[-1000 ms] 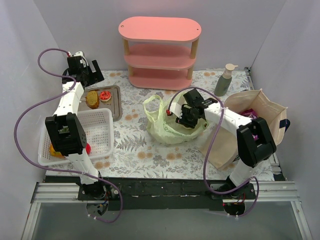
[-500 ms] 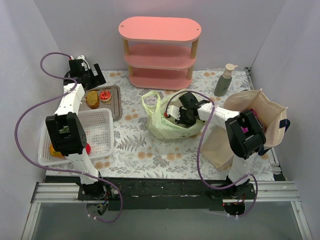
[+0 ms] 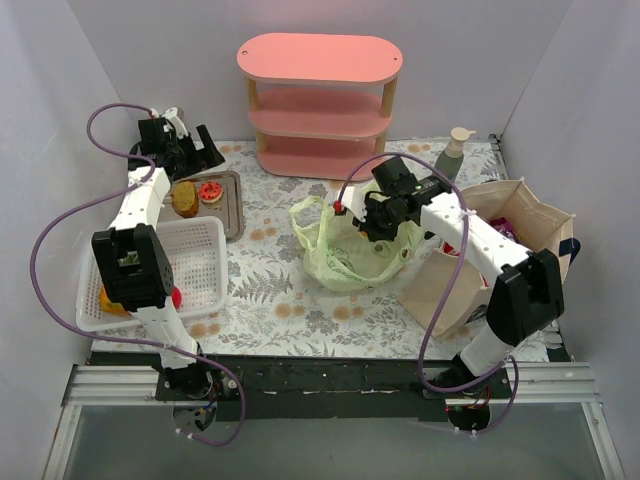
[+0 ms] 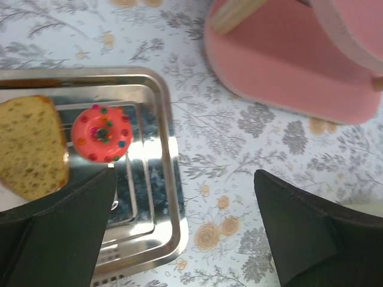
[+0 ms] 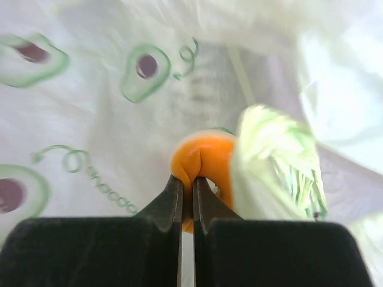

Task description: Untie the knot of the grocery bags and take out the mixed food

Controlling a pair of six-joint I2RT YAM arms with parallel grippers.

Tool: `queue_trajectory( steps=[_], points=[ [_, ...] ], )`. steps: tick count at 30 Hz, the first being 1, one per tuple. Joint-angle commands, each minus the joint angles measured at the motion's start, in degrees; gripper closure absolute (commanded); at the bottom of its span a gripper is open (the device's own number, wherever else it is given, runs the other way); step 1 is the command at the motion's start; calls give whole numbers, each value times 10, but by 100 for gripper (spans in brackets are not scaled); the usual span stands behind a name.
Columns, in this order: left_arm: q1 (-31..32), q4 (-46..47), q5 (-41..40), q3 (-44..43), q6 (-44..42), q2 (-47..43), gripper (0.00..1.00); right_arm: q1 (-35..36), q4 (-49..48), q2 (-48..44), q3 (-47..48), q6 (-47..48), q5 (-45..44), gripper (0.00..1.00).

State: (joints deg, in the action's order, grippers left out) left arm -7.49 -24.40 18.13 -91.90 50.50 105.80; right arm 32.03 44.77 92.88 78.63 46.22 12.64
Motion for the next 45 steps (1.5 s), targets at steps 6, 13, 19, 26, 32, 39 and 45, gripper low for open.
queue_trajectory(
  steps=[6,13,19,26,32,39,45],
  points=[
    [16,30,233,-46,-40,-1,2,-8,177,-27,115,54,246,99],
    [46,88,398,28,-188,-109,3,-36,300,21,252,183,292,99],
    [113,30,435,73,-384,-172,7,-81,300,94,374,117,382,99],
    [250,-25,389,78,-538,-227,11,-82,300,127,385,89,452,99],
    [340,-14,299,137,-747,-259,15,-81,301,137,388,86,473,99],
    [375,-2,309,124,-812,-236,38,-81,301,141,380,82,473,99],
    [380,20,329,131,-837,-228,43,-80,301,140,381,79,470,99]
  ],
)
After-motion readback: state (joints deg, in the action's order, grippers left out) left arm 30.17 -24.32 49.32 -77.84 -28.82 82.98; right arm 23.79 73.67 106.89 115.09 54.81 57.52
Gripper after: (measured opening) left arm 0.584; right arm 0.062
